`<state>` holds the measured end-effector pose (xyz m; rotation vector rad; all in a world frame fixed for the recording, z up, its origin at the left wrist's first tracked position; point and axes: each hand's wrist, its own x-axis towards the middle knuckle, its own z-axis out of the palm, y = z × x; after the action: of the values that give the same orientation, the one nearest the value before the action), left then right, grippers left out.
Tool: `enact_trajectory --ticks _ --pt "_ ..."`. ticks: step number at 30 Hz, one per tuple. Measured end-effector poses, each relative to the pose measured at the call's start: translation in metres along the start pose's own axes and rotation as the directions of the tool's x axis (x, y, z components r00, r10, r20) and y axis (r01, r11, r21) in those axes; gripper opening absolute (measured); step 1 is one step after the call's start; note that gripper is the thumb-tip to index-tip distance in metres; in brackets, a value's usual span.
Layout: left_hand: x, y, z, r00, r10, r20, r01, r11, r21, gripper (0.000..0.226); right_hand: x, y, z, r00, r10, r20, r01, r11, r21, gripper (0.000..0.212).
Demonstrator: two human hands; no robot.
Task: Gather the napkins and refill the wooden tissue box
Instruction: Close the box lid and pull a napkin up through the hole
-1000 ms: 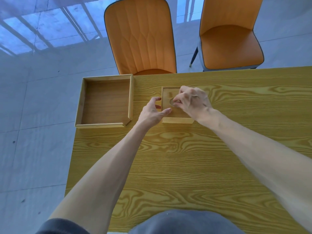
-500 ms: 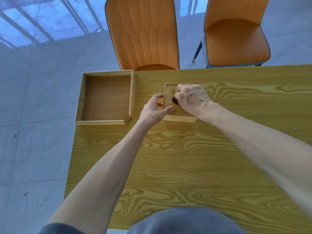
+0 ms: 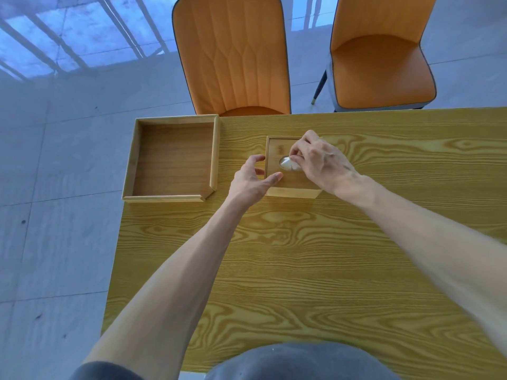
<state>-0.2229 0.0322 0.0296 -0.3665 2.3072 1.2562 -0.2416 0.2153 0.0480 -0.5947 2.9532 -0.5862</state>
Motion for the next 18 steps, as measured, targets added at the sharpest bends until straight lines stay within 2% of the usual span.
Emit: enact_trajectory --ticks 5,10,14,18 --pt "0.0 -0.002 0.001 1.0 0.002 0.0 -0.002 1.0 -0.009 0.07 -0.009 0.01 0.004 0.996 0.057 -0.074 -0.048 0.992 0.115 0.02" --pt "0.002 -0.002 0.001 1.0 -0.012 0.004 0.012 1.0 -0.026 0.07 -0.01 0.006 0.008 0.991 0.104 -0.08 -0.092 0.985 0.143 0.041" --pt "0.001 -0.003 0.003 1.0 -0.012 -0.003 0.012 1.0 -0.024 0.07 -0.008 0.002 0.017 0.98 0.149 -0.135 -0.133 0.984 0.12 0.025" --pt "0.0 -0.004 0.003 1.0 -0.014 -0.003 0.014 0.999 -0.03 0.071 -0.009 0.005 0.024 0.95 0.225 -0.218 -0.161 0.948 0.276 0.017"
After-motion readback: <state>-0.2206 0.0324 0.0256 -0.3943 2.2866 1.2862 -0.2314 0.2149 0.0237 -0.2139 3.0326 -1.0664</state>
